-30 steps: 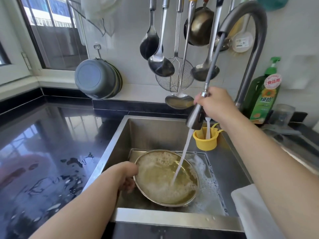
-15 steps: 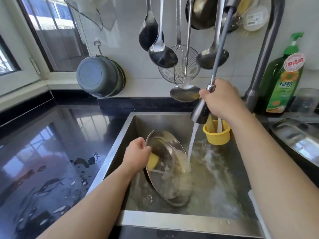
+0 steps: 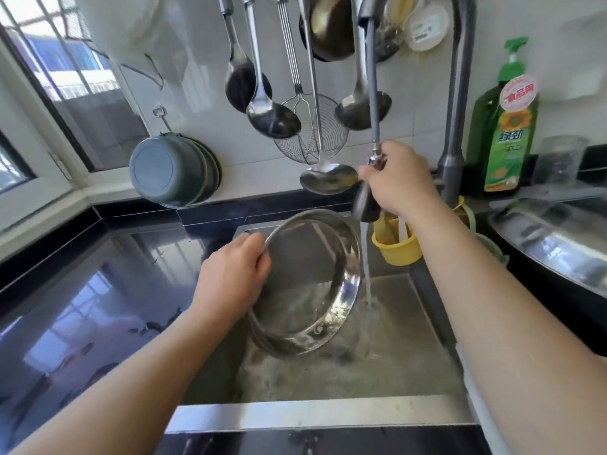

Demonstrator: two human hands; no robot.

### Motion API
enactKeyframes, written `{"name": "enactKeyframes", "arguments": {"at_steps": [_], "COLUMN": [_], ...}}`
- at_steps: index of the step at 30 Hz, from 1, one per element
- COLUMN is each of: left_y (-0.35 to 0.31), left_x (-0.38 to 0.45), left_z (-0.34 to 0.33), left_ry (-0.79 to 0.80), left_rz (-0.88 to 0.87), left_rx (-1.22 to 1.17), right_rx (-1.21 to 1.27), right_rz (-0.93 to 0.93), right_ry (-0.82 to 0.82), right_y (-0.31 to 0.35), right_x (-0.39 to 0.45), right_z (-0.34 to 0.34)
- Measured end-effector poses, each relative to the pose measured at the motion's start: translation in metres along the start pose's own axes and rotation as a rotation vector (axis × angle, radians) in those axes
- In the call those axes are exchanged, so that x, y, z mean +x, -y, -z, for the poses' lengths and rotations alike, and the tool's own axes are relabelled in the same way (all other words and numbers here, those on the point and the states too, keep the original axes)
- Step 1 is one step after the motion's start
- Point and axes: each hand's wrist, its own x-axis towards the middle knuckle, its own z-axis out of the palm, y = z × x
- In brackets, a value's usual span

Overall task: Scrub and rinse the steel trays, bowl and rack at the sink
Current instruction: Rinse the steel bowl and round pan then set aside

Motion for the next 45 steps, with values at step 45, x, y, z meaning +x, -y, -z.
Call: {"name": "enactKeyframes", "arguments": {"at_steps": [45], "left_y": [-0.008], "left_x": [-0.030], "left_z": [-0.056], "left_ry": [-0.042], "left_rz": [0.793], "left_rx": [-0.887], "right_rx": [0.473], "right_rz": [-0.148], "right_ry": [0.415], "right_y": [0.016], "right_x": [-0.004], "right_z": [0.022]}}
